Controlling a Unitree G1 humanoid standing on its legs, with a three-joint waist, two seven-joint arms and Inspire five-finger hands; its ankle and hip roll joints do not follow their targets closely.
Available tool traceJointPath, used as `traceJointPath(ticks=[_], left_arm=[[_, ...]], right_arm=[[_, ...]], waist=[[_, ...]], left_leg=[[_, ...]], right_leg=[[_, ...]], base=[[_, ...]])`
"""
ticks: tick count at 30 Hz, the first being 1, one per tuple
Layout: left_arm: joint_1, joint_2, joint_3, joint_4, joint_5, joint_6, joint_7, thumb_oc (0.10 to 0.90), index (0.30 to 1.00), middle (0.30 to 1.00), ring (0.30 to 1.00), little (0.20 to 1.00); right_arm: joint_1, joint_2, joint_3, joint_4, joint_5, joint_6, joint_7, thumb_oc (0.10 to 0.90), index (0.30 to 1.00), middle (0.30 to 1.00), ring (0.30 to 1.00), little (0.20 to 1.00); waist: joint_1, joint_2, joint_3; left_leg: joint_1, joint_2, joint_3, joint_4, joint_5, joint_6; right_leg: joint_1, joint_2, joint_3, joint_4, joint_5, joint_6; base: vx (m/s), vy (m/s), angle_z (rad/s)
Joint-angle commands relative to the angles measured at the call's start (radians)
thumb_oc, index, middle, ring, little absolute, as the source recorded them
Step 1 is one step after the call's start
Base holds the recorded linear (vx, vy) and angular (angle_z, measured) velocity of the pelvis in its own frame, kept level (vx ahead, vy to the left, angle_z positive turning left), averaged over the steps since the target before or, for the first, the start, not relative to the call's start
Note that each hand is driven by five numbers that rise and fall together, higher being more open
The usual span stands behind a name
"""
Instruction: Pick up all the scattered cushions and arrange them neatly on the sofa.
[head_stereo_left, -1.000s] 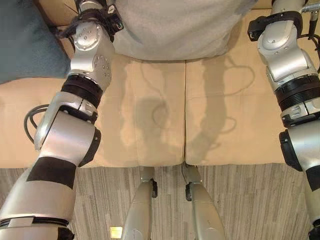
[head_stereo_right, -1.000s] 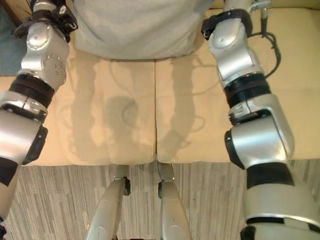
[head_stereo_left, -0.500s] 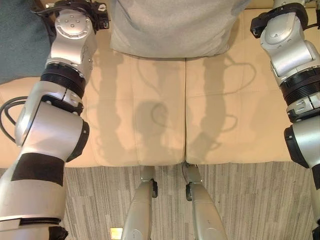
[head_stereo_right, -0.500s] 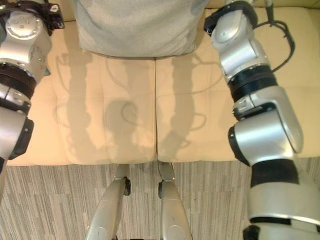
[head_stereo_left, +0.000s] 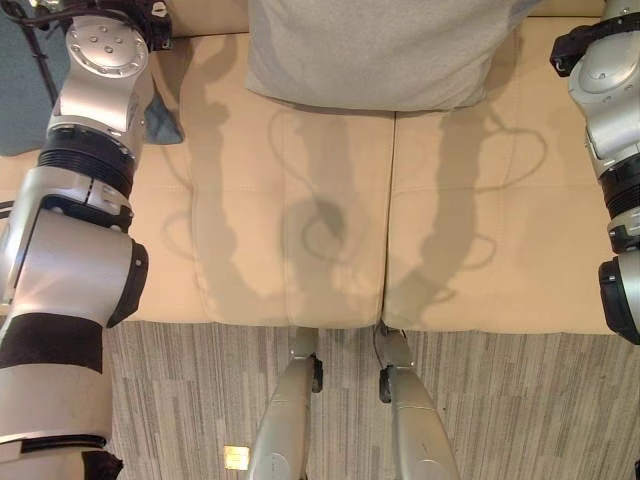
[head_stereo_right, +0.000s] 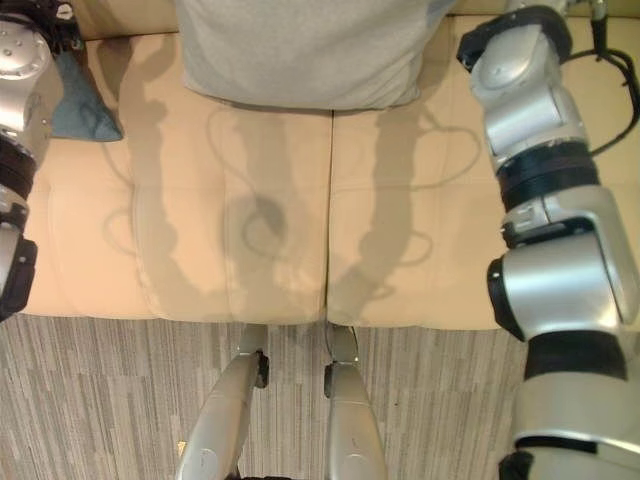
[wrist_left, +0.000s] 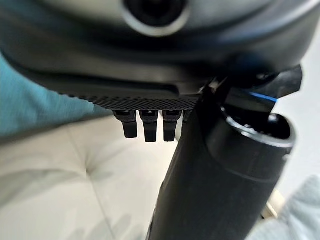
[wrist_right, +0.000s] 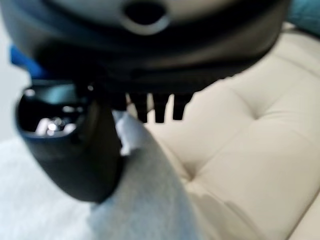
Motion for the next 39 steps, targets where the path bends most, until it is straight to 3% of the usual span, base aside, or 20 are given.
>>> traceJointPath(ticks=[1, 7, 13, 17, 22, 26, 28, 34, 38, 39], left_arm=[[0.075, 0.07, 0.038, -0.034, 0.025, -0.09, 0.052, 0.8, 0.9, 0.9, 0.9, 0.9], [0.191, 0.083, 0.055, -0.089, 0.022, -0.101, 0.007, 0.8, 0.9, 0.9, 0.9, 0.9], [0.272, 0.059, 0.069, -0.132, -0.017, -0.117, -0.029, 0.8, 0.9, 0.9, 0.9, 0.9], [0.43, 0.057, 0.101, -0.168, -0.008, -0.118, -0.096, 0.8, 0.9, 0.9, 0.9, 0.9], [0.765, -0.01, 0.293, -0.281, -0.105, -0.131, -0.152, 0.8, 0.9, 0.9, 0.9, 0.9], [1.031, -0.121, 0.418, -0.299, -0.124, -0.116, -0.217, 0.8, 0.9, 0.9, 0.9, 0.9], [1.238, -0.188, 0.444, -0.241, -0.008, -0.095, -0.246, 0.8, 0.9, 0.9, 0.9, 0.9], [1.474, -0.243, 0.476, -0.155, 0.106, -0.058, -0.292, 0.8, 0.9, 0.9, 0.9, 0.9], [1.579, -0.281, 0.506, 0.021, 0.263, -0.021, -0.277, 0.8, 0.9, 0.9, 0.9, 0.9], [1.622, -0.302, 0.491, 0.1, 0.367, 0.006, -0.279, 0.8, 0.9, 0.9, 0.9, 0.9]], right_arm=[[0.093, -0.145, -0.046, -0.074, -0.023, -0.068, -0.121, 0.8, 0.9, 0.9, 0.9, 0.9], [0.204, -0.179, -0.179, -0.09, 0.108, -0.129, -0.108, 0.8, 0.9, 0.9, 0.9, 0.9], [0.232, -0.173, -0.237, -0.097, 0.246, -0.191, -0.09, 0.8, 0.9, 0.9, 0.9, 0.9], [0.322, -0.201, -0.281, -0.116, 0.345, -0.243, 0.0, 0.8, 0.9, 0.9, 0.9, 0.9], [0.58, -0.211, -0.431, -0.178, 0.411, -0.289, 0.062, 0.8, 0.9, 0.9, 0.9, 0.9], [0.843, -0.17, -0.542, -0.18, 0.352, -0.266, 0.097, 0.8, 0.9, 0.9, 0.9, 0.9], [1.072, -0.093, -0.613, -0.157, 0.288, -0.231, 0.141, 0.8, 0.9, 0.9, 0.9, 0.9], [1.305, -0.049, -0.671, -0.106, 0.21, -0.174, 0.21, 0.8, 0.9, 0.9, 0.9, 0.9], [1.41, -0.001, -0.64, 0.015, 0.186, -0.132, 0.315, 0.8, 0.9, 0.9, 0.9, 0.9], [1.458, 0.01, -0.638, 0.093, 0.115, -0.109, 0.311, 0.8, 0.9, 0.9, 0.9, 0.9]], waist=[[-0.013, 0.024, -0.168], [-0.01, 0.03, -0.174], [-0.008, 0.026, -0.174], [-0.01, 0.013, -0.178], [-0.018, -0.006, -0.188], [-0.028, -0.024, -0.203], [-0.034, -0.033, -0.216], [-0.031, -0.044, -0.244], [-0.02, -0.058, -0.31], [-0.016, -0.058, -0.338]], left_leg=[[0.038, -0.015, 0.009, 0.0, -0.141, -0.093], [0.055, -0.011, 0.006, 0.0, -0.146, -0.088], [0.062, -0.006, 0.004, 0.0, -0.147, -0.089], [0.076, -0.001, 0.008, 0.0, -0.152, -0.089], [0.113, 0.008, 0.011, 0.0, -0.164, -0.086], [0.166, 0.018, 0.015, 0.0, -0.18, -0.079], [0.262, 0.027, 0.022, 0.0, -0.214, -0.061], [0.392, 0.039, 0.027, 0.061, -0.263, -0.035], [0.49, 0.053, 0.025, 0.078, -0.283, -0.042], [0.529, 0.063, 0.019, 0.08, -0.279, -0.05]], right_leg=[[0.03, -0.049, -0.009, 0.002, -0.116, 0.122], [0.045, -0.05, -0.005, 0.002, -0.123, 0.121], [0.055, -0.048, -0.009, 0.002, -0.126, 0.118], [0.068, -0.049, -0.01, 0.002, -0.129, 0.114], [0.105, -0.044, -0.01, 0.002, -0.141, 0.106], [0.157, -0.043, -0.015, 0.004, -0.158, 0.101], [0.238, -0.043, -0.021, 0.025, -0.193, 0.098], [0.346, -0.049, -0.025, 0.105, -0.249, 0.078], [0.444, -0.04, -0.045, 0.128, -0.286, 0.064], [0.49, -0.032, -0.061, 0.132, -0.307, 0.054]], base=[[0.0, -0.021, 0.03], [0.0, -0.006, 0.03], [0.0, -0.012, 0.0], [0.0, -0.009, 0.0], [0.01, -0.038, 0.01], [0.04, -0.048, 0.03], [0.1, -0.058, -0.03], [0.07, -0.054, -0.04], [0.07, -0.159, 0.0], [0.06, -0.167, -0.01]])
